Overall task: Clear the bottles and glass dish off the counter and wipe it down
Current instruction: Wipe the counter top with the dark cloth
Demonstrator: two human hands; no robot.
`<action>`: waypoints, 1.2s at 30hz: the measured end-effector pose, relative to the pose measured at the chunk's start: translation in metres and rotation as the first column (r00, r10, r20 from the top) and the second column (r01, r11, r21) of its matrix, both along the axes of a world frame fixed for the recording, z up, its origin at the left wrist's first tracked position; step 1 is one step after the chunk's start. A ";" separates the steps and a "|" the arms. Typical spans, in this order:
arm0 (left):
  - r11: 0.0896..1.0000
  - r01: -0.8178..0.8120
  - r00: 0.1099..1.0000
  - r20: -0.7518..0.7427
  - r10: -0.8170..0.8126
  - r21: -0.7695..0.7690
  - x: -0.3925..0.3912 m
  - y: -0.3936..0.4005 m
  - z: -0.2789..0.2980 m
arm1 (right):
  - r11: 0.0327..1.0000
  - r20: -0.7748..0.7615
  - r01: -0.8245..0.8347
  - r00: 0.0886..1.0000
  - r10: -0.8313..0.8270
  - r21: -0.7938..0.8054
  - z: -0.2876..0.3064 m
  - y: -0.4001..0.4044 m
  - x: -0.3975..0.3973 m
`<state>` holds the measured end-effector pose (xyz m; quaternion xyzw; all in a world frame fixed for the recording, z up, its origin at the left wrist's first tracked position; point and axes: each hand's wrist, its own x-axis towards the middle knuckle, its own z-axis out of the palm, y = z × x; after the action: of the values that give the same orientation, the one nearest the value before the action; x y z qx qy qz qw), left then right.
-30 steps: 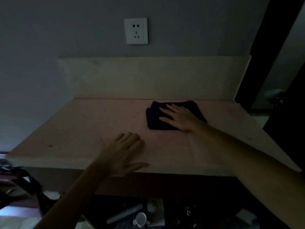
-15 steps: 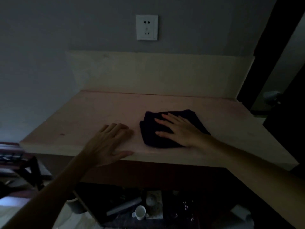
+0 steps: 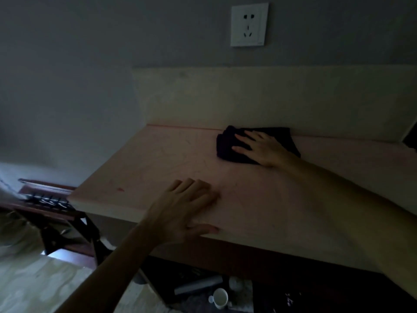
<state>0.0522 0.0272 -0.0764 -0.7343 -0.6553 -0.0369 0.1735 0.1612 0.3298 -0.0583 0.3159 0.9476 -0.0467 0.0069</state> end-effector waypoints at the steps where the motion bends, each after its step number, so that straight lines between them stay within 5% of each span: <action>1: 1.000 -0.004 1.000 0.000 0.004 0.016 0.001 -0.001 0.000 | 1.000 0.004 -0.005 1.000 0.005 -0.006 0.002 -0.012 0.007; 13: 0.978 -0.144 0.983 0.136 0.124 0.151 -0.047 -0.047 -0.005 | 0.990 -0.066 -0.142 0.988 0.141 -0.010 -0.007 -0.192 0.108; 28: 0.987 -0.120 0.993 0.037 0.116 0.103 -0.089 -0.055 -0.014 | 0.999 -0.035 -0.036 0.999 0.035 -0.026 0.001 -0.031 -0.117; 36: 0.989 -0.093 0.995 0.048 0.088 0.115 -0.086 -0.057 -0.010 | 1.000 -0.022 -0.014 1.000 0.014 -0.025 0.000 -0.060 -0.103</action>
<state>-0.0336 -0.0299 -0.0868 -0.6916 -0.6881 -0.0828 0.2036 0.0585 0.2697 -0.0581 0.3086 0.9492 -0.0618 0.0009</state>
